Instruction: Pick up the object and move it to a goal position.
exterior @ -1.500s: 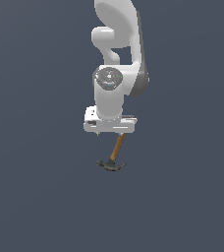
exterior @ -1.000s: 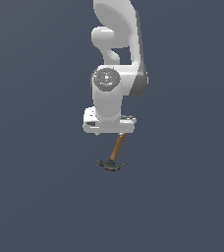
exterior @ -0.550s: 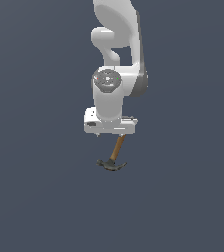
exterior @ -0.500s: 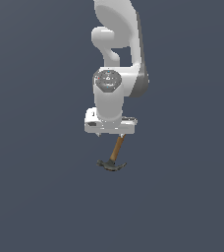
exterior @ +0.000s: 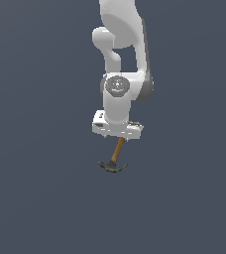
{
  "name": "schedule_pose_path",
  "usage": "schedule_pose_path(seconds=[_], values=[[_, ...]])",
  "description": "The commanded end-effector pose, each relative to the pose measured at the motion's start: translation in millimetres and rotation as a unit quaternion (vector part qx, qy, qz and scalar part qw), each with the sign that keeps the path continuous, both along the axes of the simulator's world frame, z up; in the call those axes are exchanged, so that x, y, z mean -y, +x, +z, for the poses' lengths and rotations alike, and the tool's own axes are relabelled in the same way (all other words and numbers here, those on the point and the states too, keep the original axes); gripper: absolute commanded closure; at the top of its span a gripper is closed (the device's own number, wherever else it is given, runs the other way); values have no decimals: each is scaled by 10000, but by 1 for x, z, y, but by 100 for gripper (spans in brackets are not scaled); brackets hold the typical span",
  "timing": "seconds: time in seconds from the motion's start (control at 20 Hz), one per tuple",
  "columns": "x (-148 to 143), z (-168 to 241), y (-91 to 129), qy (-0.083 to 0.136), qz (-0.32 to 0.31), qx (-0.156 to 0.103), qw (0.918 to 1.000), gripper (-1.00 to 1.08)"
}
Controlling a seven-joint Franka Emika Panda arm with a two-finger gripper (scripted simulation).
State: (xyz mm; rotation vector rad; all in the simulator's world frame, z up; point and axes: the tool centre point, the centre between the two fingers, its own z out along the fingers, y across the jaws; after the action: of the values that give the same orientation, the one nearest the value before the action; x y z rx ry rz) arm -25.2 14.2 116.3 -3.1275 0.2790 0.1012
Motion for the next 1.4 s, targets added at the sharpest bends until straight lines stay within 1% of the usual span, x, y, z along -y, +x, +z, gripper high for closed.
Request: schedule_pose_path(seconds=[0.0, 0.35, 0.65, 0.95, 1.35], values=[[-8, -8, -3, -15, -253, 46, 9997, -92], [-29, -31, -12, -53, -984, 184, 9950, -92], [-39, -43, -18, -72, -1401, 266, 9898, -92], [-45, -49, -21, -80, -1609, 307, 9865, -92], [-45, -55, -22, -81, -1617, 307, 9863, -92]])
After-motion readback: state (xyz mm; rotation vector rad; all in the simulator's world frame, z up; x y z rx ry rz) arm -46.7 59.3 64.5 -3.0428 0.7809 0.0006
